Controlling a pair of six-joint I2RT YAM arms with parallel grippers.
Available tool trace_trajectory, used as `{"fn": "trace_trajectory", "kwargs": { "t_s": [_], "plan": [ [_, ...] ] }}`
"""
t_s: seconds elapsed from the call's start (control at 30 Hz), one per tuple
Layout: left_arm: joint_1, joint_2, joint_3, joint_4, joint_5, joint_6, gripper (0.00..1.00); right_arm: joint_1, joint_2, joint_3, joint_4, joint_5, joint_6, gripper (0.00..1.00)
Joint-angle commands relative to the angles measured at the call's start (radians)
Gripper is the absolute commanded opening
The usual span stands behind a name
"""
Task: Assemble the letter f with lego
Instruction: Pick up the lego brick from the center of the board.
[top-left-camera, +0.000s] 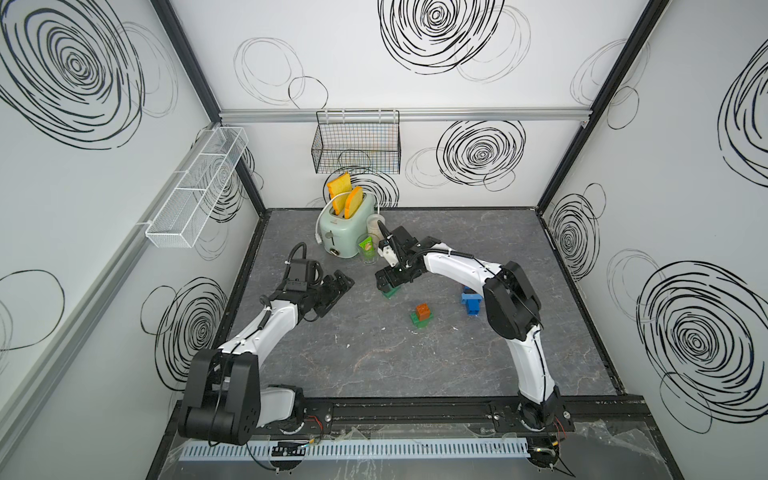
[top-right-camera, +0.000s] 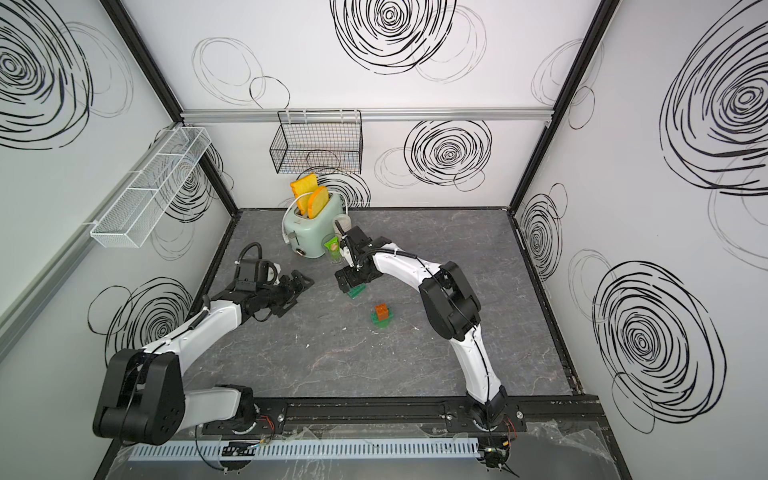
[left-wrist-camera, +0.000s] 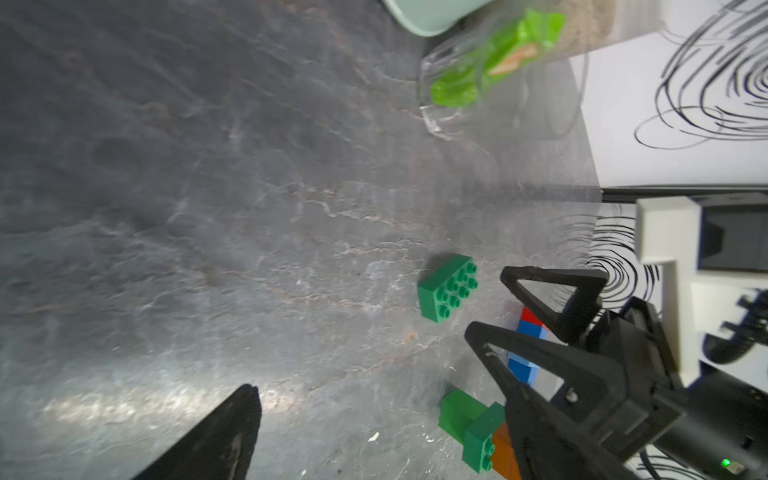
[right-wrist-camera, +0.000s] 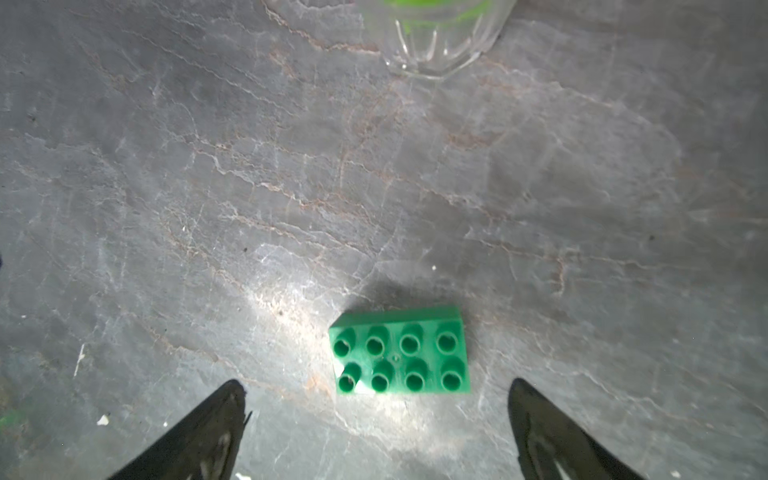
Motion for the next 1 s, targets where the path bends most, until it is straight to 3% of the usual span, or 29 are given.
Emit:
{"fn": "trace_trajectory", "kwargs": {
  "t_s": [0.0,0.33,0.97],
  "plan": [
    [0.019,-0.017,-0.009,-0.049,0.016,0.040,0.96,0.009,0.024,0.021,0.003,0.028,-0.023,0.99],
    [0.020,0.007,-0.018,-0.027,0.022,0.033,0.95,0.016,0.075,0.025,-0.006,0.049,-0.027,0.95],
    [0.028,0.062,-0.008,-0.003,0.032,0.027,0.95,0.026,0.094,0.022,-0.020,0.091,-0.024,0.66]
  ]
}}
